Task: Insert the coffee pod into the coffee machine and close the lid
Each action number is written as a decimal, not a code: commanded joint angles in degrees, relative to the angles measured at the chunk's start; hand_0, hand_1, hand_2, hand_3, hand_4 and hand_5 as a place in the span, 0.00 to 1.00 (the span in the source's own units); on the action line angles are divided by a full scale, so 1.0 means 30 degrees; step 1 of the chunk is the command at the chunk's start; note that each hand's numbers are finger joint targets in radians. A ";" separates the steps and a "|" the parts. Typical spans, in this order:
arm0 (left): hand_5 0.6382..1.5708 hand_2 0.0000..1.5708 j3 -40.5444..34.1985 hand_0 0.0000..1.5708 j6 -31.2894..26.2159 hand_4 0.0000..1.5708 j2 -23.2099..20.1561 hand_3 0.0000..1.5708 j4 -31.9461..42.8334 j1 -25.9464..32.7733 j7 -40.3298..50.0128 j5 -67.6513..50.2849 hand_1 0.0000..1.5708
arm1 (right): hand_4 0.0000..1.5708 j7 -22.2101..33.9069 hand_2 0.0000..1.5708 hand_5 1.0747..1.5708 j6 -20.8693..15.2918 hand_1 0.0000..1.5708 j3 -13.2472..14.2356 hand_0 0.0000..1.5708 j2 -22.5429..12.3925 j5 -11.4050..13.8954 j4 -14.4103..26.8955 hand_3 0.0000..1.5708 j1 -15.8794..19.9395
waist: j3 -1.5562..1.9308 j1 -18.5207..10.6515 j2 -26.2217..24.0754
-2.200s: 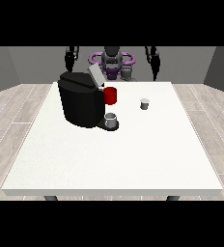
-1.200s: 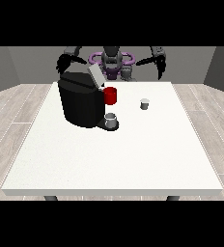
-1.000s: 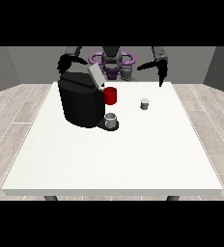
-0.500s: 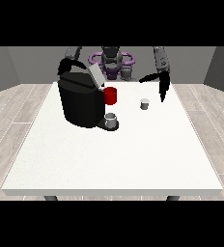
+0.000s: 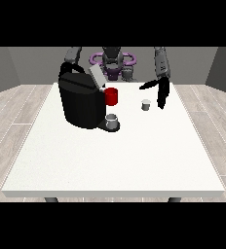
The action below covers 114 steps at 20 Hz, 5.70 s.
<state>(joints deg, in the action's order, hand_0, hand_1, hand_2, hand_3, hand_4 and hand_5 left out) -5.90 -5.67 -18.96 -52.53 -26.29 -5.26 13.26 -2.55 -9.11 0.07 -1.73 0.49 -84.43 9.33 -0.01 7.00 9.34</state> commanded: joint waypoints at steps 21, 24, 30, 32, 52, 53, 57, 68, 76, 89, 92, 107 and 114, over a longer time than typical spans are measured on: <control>1.00 0.54 0.1082 0.46 0.5146 0.10 -0.0016 0.39 0.5191 -0.2260 -0.2098 0.5499 0.46 | 0.31 0.0162 0.00 1.00 -0.0023 0.00 0.0200 0.00 -0.0038 0.0249 0.0784 0.00 0.1000 | -0.0008 0.1032 0.1061; 1.00 0.58 0.0746 0.49 0.4053 0.22 -0.0591 0.44 0.5969 -0.2464 -0.2583 0.5413 0.49 | 0.33 0.0746 0.00 1.00 -0.0123 0.00 0.0044 0.00 0.0230 0.0152 0.0529 0.00 0.0409 | -0.0004 0.0682 0.0078; 1.00 0.70 0.1518 0.63 0.6439 0.18 -0.0094 0.55 0.6466 -0.2806 -0.2694 0.7153 0.63 | 0.33 -0.0432 0.00 1.00 -0.0936 0.00 -0.0642 0.00 0.0555 -0.0077 0.0986 0.00 0.0467 | -0.0002 0.0800 0.0866; 1.00 0.64 0.2065 0.57 0.4974 0.20 -0.1045 0.49 0.6464 -0.2949 -0.2335 0.7687 0.57 | 0.31 0.0362 0.00 1.00 -0.0225 0.00 0.1076 0.00 -0.0142 -0.0670 0.1628 0.00 0.1847 | 0.0004 0.0281 0.0792; 1.00 0.84 0.2063 0.79 0.0505 0.36 -0.0369 0.82 0.4651 -0.7570 -0.2043 0.7427 0.79 | 0.29 -0.0944 0.00 1.00 0.0171 0.00 0.0634 0.00 0.0416 -0.0507 0.4028 0.00 0.0874 | 0.0013 0.0550 -0.1417; 1.00 0.85 0.1689 0.80 0.0614 0.36 -0.0337 0.82 0.4700 -0.7528 -0.2293 0.7165 0.80 | 0.30 -0.0297 0.00 1.00 0.0551 0.00 0.0783 0.00 0.0036 -0.0830 0.3466 0.00 0.1356 | 0.0006 0.0723 -0.1359; 1.00 0.85 0.1223 0.81 0.0042 0.35 -0.1418 0.82 0.4817 -0.7576 -0.2864 0.7232 0.81 | 0.30 -0.0442 0.00 1.00 0.0768 0.00 0.0380 0.00 0.0231 -0.0847 0.2744 0.00 0.0515 | 0.0003 0.1151 -0.1371; 1.00 0.83 -0.0161 0.81 -0.0975 0.33 -0.2378 0.79 0.4385 -1.1720 -0.1278 0.6722 0.81 | 0.31 -0.1391 0.00 1.00 0.0434 0.00 0.0686 0.00 -0.0111 -0.0651 0.3306 0.00 0.2494 | 0.0010 0.2007 0.0558; 1.00 0.85 -0.0381 0.82 -0.0350 0.33 -0.2503 0.81 0.5041 -1.3019 -0.0938 0.7148 0.82 | 0.34 0.0366 0.00 1.00 -0.0863 0.00 -0.0182 0.00 0.0471 0.0334 0.1730 0.00 0.3563 | 0.0003 0.3254 0.1480; 1.00 0.84 -0.0770 0.83 -0.1386 0.32 -0.3284 0.78 0.5439 -1.3958 -0.0557 0.7250 0.83 | 0.34 -0.1145 0.00 1.00 0.0512 0.00 0.0921 0.00 -0.0198 -0.0971 0.2211 0.00 0.2804 | 0.0010 0.3429 0.2021; 1.00 0.83 -0.0144 0.81 0.0234 0.33 -0.1448 0.78 0.5585 -1.3380 0.0339 0.7934 0.81 | 0.32 -0.0187 0.00 1.00 -0.0521 0.00 -0.0200 0.00 0.0536 -0.0195 0.1622 0.00 0.2454 | 0.0006 0.3820 0.1404; 1.00 0.79 -0.0069 0.74 -0.0872 0.31 -0.1730 0.75 0.5725 -1.3901 -0.0416 0.8144 0.74 | 0.29 0.0458 0.00 1.00 -0.0585 0.00 0.1375 0.00 -0.0353 -0.0781 0.2015 0.00 0.3910 | 0.0007 0.2839 0.1891; 1.00 0.81 -0.0346 0.78 -0.0310 0.31 -0.1921 0.75 0.6085 -1.4267 0.0061 0.8410 0.78 | 0.28 -0.0837 0.00 1.00 0.0280 0.00 0.0964 0.00 -0.0242 -0.0978 0.1873 0.00 0.3370 | 0.0009 0.3783 0.2759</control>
<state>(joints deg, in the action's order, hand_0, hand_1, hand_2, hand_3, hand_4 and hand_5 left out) -6.82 -7.79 -24.66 -35.00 -67.87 -6.12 37.71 -3.83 -9.00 3.31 -2.53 -2.29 -78.54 19.20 0.04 16.73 15.55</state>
